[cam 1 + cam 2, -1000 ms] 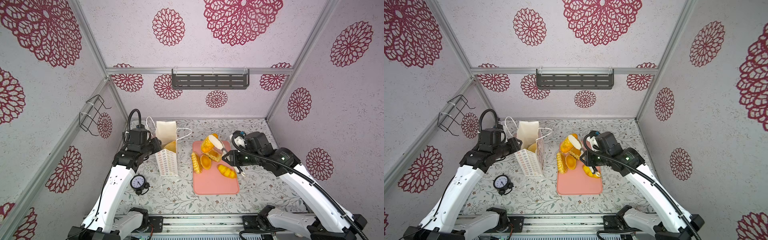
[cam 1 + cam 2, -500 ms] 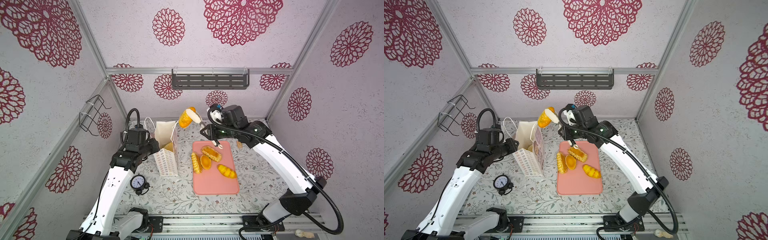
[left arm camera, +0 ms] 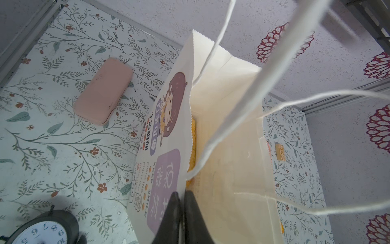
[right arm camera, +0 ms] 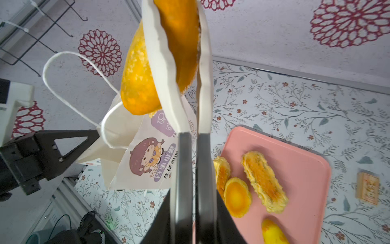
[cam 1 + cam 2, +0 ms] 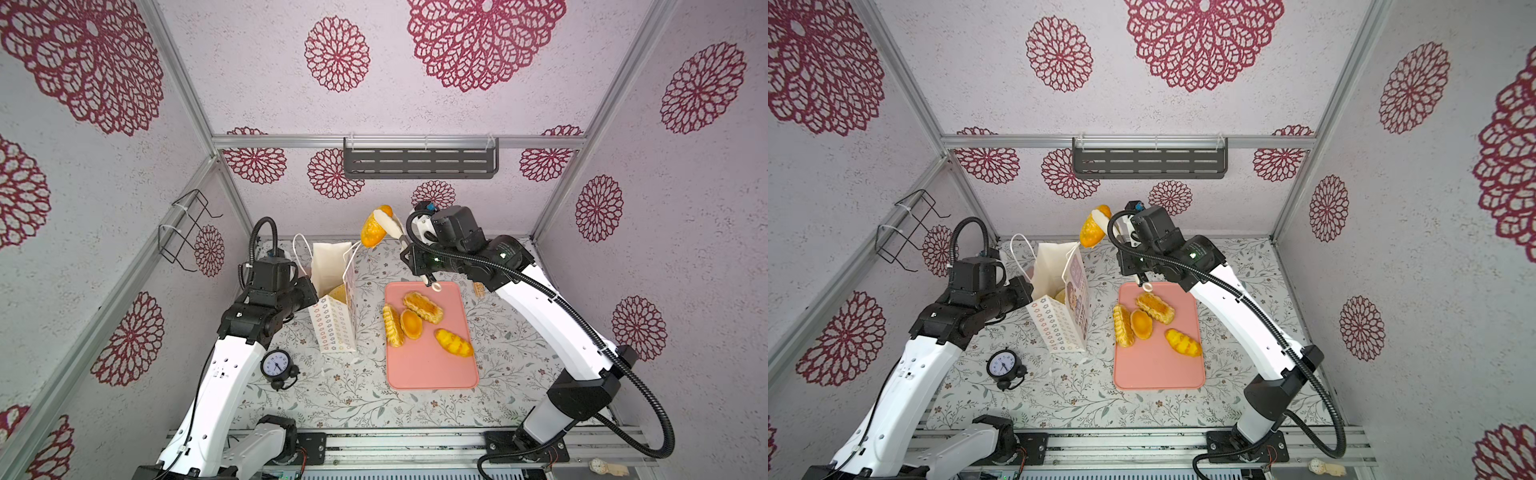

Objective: Place the fake bread into the paper bag
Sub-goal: 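Lift the orange bun and carry it to the bag with the right gripper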

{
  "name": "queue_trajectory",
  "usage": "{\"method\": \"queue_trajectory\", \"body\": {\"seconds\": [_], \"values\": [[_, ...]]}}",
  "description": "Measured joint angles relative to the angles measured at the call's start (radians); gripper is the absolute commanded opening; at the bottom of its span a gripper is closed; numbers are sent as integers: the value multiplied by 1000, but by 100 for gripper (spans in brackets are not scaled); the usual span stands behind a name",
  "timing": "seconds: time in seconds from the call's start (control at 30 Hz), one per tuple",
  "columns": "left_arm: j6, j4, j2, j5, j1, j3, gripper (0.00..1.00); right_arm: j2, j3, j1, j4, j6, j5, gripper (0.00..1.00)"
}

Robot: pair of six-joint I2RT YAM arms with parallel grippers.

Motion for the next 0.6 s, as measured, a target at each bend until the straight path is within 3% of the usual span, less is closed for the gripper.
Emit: {"method": "queue_trajectory", "body": {"seconds": [0.3, 0.6], "values": [[0, 1, 1, 2, 0, 0, 4, -77, 41, 11, 63, -1, -25, 25], [-1, 2, 1, 2, 0, 0, 1, 195, 269, 86, 13, -25, -95, 25]]}}
